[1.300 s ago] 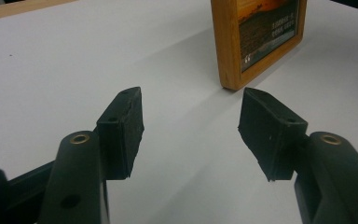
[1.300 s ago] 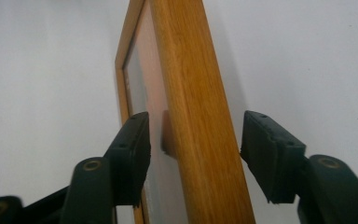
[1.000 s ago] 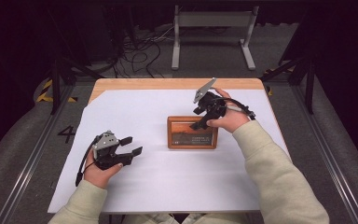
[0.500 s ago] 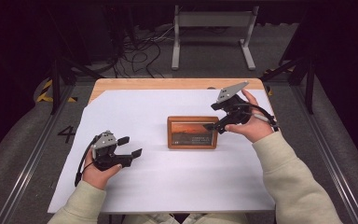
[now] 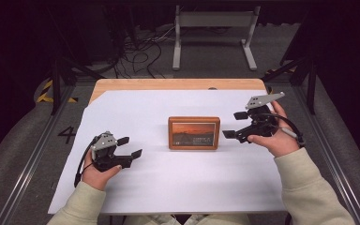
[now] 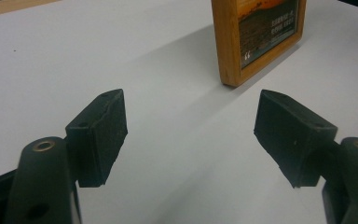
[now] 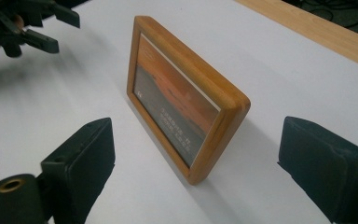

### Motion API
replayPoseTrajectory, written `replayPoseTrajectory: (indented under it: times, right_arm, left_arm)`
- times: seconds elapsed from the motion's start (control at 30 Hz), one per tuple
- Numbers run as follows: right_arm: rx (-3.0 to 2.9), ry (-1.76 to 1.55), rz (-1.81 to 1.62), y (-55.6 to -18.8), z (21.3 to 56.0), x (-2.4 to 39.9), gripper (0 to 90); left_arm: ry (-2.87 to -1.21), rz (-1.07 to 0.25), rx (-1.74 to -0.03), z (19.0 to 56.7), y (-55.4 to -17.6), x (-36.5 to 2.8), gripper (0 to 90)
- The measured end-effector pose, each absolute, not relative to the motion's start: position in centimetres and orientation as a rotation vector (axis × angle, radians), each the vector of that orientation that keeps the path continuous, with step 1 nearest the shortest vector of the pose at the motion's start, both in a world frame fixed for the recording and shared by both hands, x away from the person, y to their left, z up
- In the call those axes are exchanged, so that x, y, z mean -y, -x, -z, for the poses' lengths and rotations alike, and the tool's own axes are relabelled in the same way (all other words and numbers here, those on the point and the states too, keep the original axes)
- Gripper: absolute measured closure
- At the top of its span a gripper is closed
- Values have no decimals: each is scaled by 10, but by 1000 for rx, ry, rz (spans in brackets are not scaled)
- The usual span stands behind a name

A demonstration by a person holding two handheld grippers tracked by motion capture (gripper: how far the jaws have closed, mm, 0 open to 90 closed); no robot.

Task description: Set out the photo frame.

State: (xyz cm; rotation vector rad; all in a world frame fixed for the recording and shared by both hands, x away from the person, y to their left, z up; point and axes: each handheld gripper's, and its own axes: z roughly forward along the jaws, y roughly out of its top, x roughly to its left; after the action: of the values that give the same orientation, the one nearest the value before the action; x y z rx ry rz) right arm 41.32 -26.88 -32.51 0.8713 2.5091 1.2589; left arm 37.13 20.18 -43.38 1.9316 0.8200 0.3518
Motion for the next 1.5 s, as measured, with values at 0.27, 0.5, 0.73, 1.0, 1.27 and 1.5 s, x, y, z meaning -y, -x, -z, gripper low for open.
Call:
replayPoseTrajectory:
  times: [0.27, 0.5, 0.73, 1.0, 1.27, 1.5]
  right_arm:
    - [-2343, -882, -1347, -394, 335, 299, 102]
    - [-2249, -913, -1372, -384, 352, 319, 78]
    - [-2191, -927, -1382, -374, 374, 333, 57]
    - [-2161, -906, -1393, -368, 397, 335, 57]
    - [-2156, -943, -1320, -364, 424, 334, 45]
    - [-2198, -991, -1235, -369, 442, 332, 39]
  left_arm:
    - [-1926, -358, -816, 433, -372, -202, 256]
    - [-1921, -363, -806, 433, -372, -202, 252]
    - [-1918, -351, -802, 432, -370, -205, 245]
    - [-1915, -357, -799, 433, -368, -206, 241]
    - [-1920, -351, -790, 435, -368, -204, 239]
    - [-1927, -346, -802, 440, -371, -204, 239]
